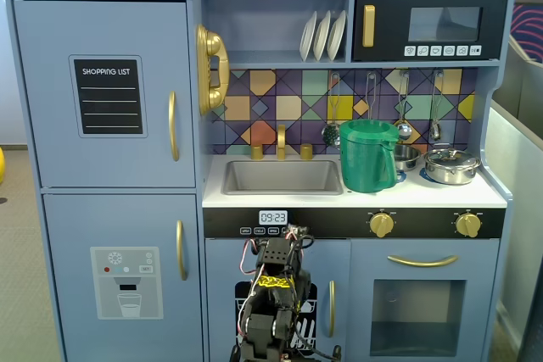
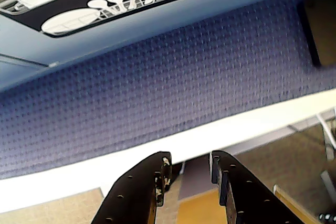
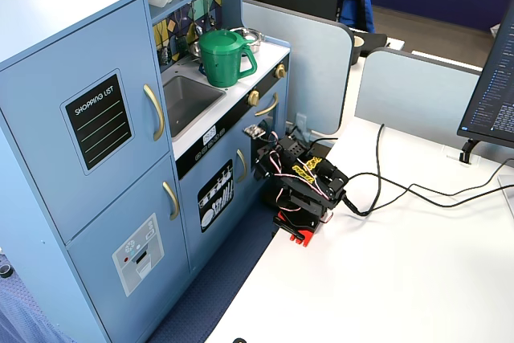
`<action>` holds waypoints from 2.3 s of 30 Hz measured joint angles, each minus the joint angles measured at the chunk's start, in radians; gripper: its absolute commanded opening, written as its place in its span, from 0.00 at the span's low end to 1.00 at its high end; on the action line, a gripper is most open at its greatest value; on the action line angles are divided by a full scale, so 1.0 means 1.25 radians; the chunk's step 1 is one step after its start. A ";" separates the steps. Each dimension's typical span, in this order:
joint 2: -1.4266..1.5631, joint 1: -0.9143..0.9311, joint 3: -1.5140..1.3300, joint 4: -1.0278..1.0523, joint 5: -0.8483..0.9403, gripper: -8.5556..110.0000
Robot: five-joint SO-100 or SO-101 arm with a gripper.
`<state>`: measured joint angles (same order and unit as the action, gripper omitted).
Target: Open the left cabinet door
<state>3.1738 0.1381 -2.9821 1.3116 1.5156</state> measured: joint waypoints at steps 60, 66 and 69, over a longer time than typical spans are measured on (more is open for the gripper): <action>-0.653 -0.636 0.888 -0.724 0.245 0.13; -0.695 -0.659 0.892 -0.753 0.245 0.13; -0.713 -0.668 0.892 -0.767 0.245 0.13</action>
<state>2.2826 -0.6964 -1.8669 0.3528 1.8224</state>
